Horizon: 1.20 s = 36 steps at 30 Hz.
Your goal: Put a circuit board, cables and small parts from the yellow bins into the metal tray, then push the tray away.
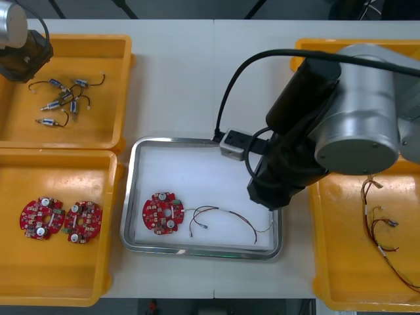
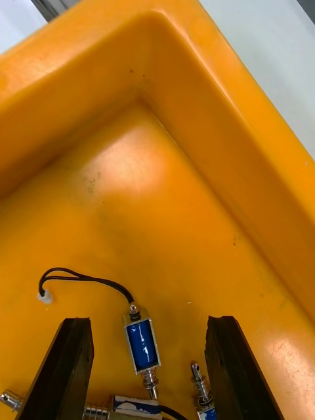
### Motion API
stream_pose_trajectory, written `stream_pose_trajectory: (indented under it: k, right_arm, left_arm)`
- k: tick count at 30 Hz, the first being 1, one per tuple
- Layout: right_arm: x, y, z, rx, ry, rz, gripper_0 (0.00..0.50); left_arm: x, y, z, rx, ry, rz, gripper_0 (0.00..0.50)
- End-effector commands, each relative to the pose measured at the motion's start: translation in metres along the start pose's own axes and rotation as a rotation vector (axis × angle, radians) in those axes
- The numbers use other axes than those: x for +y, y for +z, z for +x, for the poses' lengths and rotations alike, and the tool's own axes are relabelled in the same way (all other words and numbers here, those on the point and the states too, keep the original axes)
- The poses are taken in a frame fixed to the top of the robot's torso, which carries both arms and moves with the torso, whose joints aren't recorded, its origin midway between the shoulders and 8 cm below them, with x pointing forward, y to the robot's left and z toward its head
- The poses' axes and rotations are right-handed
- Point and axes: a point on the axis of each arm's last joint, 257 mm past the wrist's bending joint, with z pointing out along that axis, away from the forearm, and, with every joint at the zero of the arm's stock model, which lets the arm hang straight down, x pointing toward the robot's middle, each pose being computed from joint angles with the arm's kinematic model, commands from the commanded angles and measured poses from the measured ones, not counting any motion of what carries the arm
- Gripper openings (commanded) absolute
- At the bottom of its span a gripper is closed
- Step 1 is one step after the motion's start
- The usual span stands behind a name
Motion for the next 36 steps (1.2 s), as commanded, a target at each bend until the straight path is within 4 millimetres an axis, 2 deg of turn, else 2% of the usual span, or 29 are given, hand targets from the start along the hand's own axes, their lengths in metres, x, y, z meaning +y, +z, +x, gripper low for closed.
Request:
stream_pose_trajectory:
  k: [1,5,12,23,35,36]
  right_arm:
    - [-0.037,-0.036,0.012,0.000,0.193,0.070,0.500]
    - [-0.060,-0.049,0.022,0.019,0.322,0.094,0.500]
    - [-0.097,-0.068,0.040,0.001,0.560,0.110,0.500]
    - [-0.152,-0.098,0.089,0.028,0.804,0.162,0.500]
    - [-0.206,-0.102,0.114,0.006,0.967,0.234,0.500]
    - [-0.216,-0.102,0.116,-0.009,0.989,0.254,0.500]
  left_arm:
    - [-0.042,-0.007,-0.001,-0.045,0.096,0.071,0.500]
    - [-0.038,0.004,0.008,-0.054,0.123,0.064,0.500]
    - [-0.037,0.007,0.019,-0.038,0.135,0.052,0.500]
    - [-0.031,0.015,0.040,0.012,0.138,0.041,0.500]
    - [-0.020,0.018,0.038,0.010,0.158,0.019,0.500]
    - [-0.020,0.018,0.037,0.008,0.163,0.018,0.500]
